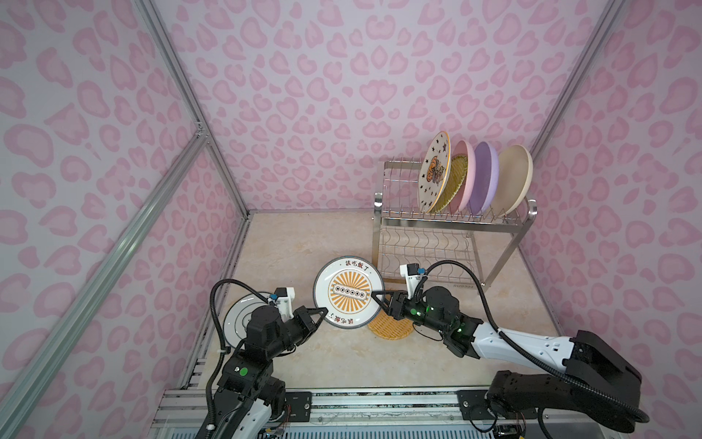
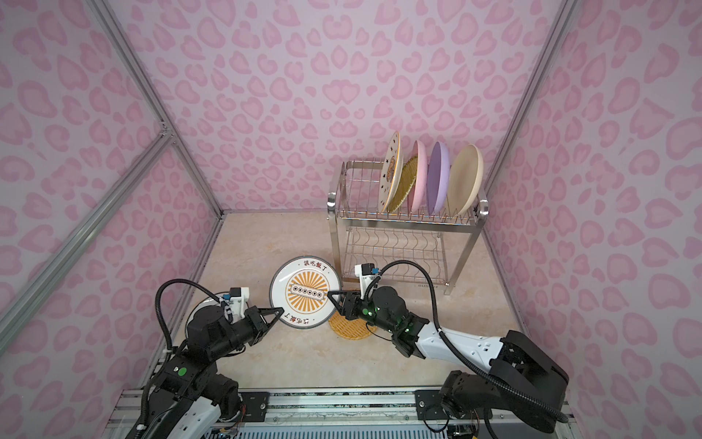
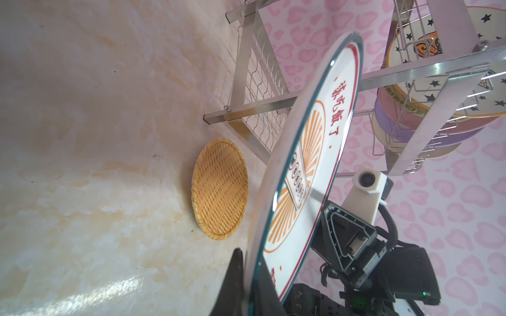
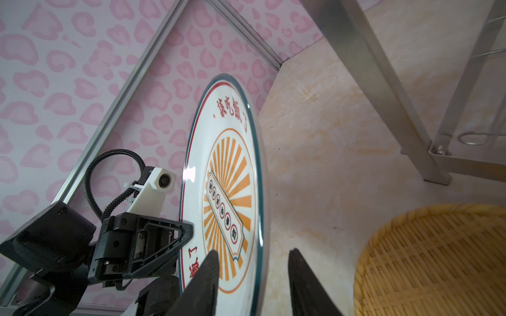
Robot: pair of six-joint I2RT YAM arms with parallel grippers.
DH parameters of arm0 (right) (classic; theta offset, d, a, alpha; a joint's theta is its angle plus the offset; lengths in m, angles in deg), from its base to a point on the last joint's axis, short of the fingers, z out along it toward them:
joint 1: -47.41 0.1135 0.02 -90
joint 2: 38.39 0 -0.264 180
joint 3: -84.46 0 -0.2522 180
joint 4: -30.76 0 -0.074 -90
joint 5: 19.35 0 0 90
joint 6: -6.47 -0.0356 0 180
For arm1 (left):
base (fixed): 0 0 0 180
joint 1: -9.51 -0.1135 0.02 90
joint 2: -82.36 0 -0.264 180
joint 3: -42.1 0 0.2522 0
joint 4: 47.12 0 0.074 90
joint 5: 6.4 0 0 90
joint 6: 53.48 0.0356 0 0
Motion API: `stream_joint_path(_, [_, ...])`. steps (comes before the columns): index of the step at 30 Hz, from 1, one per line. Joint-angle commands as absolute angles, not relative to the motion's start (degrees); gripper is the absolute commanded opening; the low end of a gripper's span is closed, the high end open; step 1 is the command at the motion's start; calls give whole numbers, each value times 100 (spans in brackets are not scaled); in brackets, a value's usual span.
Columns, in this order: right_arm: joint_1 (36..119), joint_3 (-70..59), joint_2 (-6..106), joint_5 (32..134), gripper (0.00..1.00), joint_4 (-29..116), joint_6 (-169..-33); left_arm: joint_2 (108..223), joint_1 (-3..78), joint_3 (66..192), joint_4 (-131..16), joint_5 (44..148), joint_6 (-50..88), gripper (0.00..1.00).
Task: Load plates into a dish rack
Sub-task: Place the plate on the dish rack.
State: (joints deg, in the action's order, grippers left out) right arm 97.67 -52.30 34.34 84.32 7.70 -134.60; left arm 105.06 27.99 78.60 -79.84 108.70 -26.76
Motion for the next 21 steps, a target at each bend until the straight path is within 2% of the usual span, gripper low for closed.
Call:
stream_joint_path(1, [9792, -5303, 3478, 8349, 36, 359, -13643, 10506, 2801, 7829, -7381, 10994, -2746, 4])
stream_joint_path(7, [9878, -5342, 3516, 8228, 19, 181, -13751, 10565, 2796, 7784, -7232, 11028, -2761, 4])
stream_joint_path(10, [9923, -5373, 3484, 8117, 2, 167, -13759, 10591, 2796, 7770, -7206, 11023, -2751, 4])
stream_joint_path(16, [9985, -5346, 3313, 7827, 0, 369, -13696, 10677, 2797, 7765, -7179, 11006, -2667, 4])
stream_joint_path(21, [10237, -5105, 2927, 6998, 0, 1209, -13311, 10779, 2796, 7936, -7253, 10965, -2469, 4])
